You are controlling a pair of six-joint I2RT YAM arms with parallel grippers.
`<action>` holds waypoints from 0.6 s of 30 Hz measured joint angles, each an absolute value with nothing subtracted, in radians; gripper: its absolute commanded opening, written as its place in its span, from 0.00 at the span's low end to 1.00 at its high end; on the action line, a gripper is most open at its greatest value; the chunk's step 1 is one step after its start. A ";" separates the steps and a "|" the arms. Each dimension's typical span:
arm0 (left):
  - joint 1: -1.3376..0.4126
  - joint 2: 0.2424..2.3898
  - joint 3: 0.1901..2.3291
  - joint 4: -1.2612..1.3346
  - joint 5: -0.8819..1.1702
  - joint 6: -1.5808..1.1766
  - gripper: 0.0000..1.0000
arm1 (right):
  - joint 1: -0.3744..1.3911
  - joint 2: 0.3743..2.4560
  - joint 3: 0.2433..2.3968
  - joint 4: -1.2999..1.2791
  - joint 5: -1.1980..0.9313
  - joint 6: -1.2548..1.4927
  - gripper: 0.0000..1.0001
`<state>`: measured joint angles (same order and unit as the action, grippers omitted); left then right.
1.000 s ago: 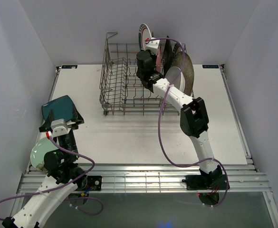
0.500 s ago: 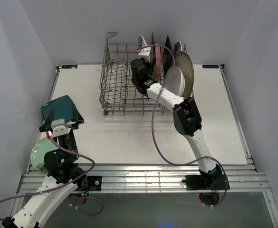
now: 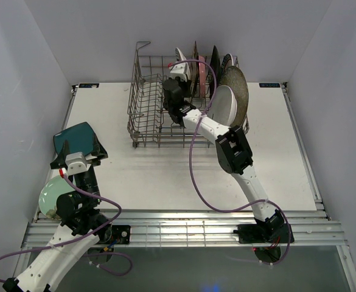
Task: Load the plates into the dish rack
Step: Insert the plate into the dish rack.
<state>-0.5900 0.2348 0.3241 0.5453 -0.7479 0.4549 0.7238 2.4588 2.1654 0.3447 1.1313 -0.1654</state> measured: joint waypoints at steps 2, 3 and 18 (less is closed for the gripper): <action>-0.590 0.235 0.324 0.545 -0.748 0.455 0.98 | 0.725 2.461 2.165 0.363 1.134 -0.185 0.08; -0.590 0.235 0.324 0.545 -0.748 0.455 0.98 | 0.726 2.462 2.165 0.372 1.134 -0.194 0.08; -0.590 0.235 0.324 0.538 -0.748 0.455 0.98 | 0.730 2.462 2.208 0.532 1.141 -0.357 0.08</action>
